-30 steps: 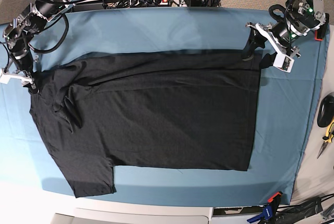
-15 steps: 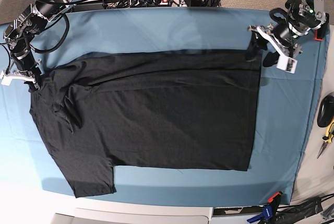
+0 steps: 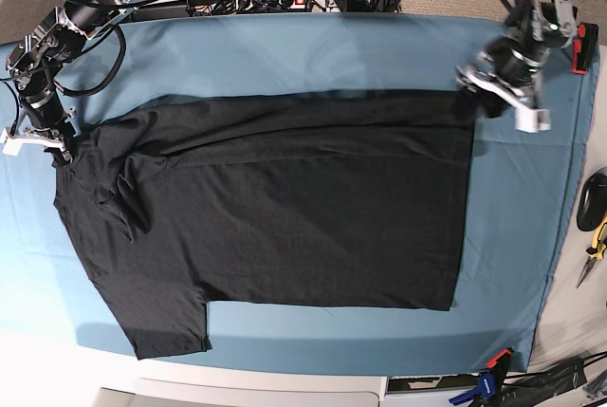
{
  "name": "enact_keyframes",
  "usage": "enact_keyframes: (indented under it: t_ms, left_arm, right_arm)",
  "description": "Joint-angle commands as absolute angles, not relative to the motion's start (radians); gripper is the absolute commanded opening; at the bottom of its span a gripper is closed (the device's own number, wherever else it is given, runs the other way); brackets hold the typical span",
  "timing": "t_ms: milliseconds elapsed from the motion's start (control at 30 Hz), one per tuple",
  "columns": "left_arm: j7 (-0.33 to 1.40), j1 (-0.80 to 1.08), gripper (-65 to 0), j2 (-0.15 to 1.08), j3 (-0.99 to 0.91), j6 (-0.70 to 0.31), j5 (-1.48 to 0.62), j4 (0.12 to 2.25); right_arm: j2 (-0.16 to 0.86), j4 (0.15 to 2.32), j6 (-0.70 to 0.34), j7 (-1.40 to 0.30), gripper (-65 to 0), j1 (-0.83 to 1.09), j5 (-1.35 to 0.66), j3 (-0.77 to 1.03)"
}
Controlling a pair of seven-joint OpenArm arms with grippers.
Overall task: Fold the T-shirt properly
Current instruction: 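Lift the left gripper and reposition it on the folded edge corner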
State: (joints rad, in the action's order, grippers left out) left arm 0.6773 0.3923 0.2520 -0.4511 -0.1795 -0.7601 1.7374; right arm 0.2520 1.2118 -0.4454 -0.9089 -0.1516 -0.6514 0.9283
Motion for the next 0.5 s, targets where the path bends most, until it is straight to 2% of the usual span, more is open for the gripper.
enact_keyframes:
  t_ms: [0,233,467]
  left_arm:
    - [0.674,0.384,-27.5,0.261,-0.472,-0.18,-0.781,1.731]
    - [0.696,0.39,-27.5,0.258,-0.529,-0.213,-0.857,1.685]
    - [0.694,0.398,-28.6,0.232,-0.417,-0.229,-0.868,1.685]
  right_arm:
    - [0.278,1.229,-0.457,-0.896,-65.0,-0.165,-0.668,0.929]
    - [0.277,1.229,-0.457,-0.896,-65.0,-0.166,-0.669,0.929]
    - [0.277,1.229,-0.457,-0.897,-65.0,-0.166,-0.669,0.929]
